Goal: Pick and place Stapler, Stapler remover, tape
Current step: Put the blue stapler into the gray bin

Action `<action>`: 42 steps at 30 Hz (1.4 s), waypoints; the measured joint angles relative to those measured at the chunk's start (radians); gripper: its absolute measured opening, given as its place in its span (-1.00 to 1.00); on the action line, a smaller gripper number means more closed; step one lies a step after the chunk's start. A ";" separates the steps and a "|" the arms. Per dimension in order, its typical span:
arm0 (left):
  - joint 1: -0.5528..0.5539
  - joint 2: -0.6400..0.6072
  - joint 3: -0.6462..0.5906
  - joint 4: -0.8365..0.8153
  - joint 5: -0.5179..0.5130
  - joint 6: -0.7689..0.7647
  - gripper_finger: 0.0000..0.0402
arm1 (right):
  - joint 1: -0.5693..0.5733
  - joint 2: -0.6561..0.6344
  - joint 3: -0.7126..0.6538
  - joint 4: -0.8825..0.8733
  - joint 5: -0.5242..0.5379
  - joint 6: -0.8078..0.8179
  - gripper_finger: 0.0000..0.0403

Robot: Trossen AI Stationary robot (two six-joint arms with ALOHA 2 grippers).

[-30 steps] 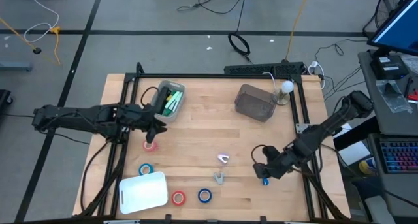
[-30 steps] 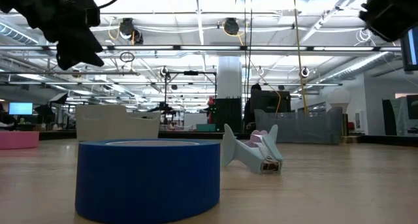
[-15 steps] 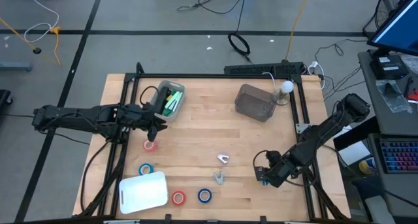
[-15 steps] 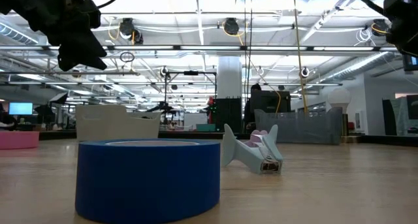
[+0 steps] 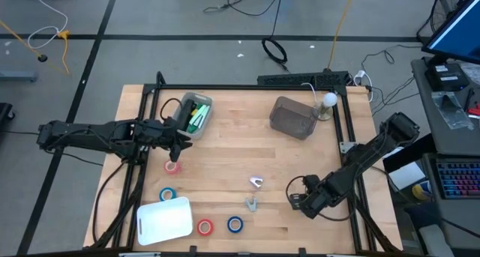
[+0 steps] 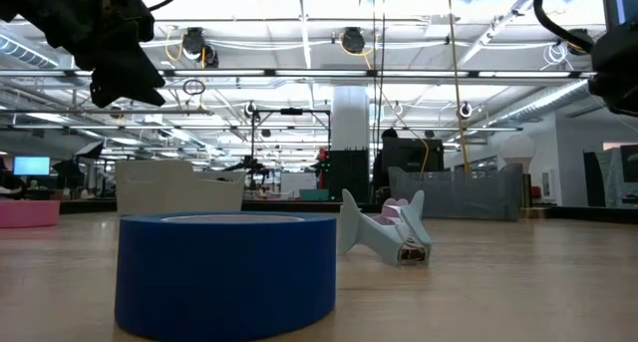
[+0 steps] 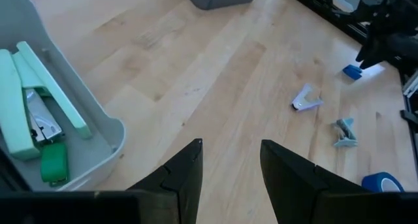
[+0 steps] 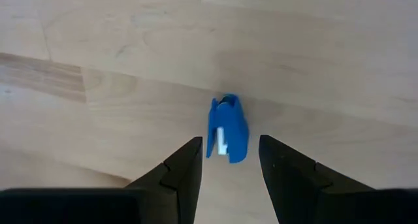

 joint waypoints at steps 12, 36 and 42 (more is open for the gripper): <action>0.000 0.000 0.000 0.000 0.000 0.015 -0.24 | -0.002 0.048 0.000 0.028 0.002 -0.026 -0.28; 0.000 0.000 0.000 -0.001 -0.008 0.026 -0.24 | -0.002 0.046 -0.078 0.113 0.001 -0.028 -0.28; 0.000 0.000 0.000 -0.001 -0.008 0.028 -0.24 | -0.002 0.047 -0.079 0.118 -0.001 -0.048 -0.28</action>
